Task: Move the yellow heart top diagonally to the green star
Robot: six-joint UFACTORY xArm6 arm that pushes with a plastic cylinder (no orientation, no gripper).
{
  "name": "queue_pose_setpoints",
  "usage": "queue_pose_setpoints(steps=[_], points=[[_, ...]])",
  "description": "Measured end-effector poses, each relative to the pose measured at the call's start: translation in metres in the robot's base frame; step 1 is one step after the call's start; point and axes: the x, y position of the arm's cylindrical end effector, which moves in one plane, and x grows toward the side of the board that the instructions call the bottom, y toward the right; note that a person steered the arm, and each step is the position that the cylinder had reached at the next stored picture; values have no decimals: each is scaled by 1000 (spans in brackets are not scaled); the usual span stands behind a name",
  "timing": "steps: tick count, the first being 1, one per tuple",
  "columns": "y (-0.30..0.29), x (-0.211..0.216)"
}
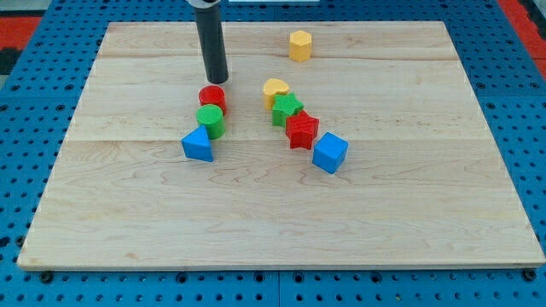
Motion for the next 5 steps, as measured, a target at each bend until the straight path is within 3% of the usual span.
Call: queue_pose_setpoints(steps=[2, 4, 5], points=[[44, 30], [149, 7], [76, 7]])
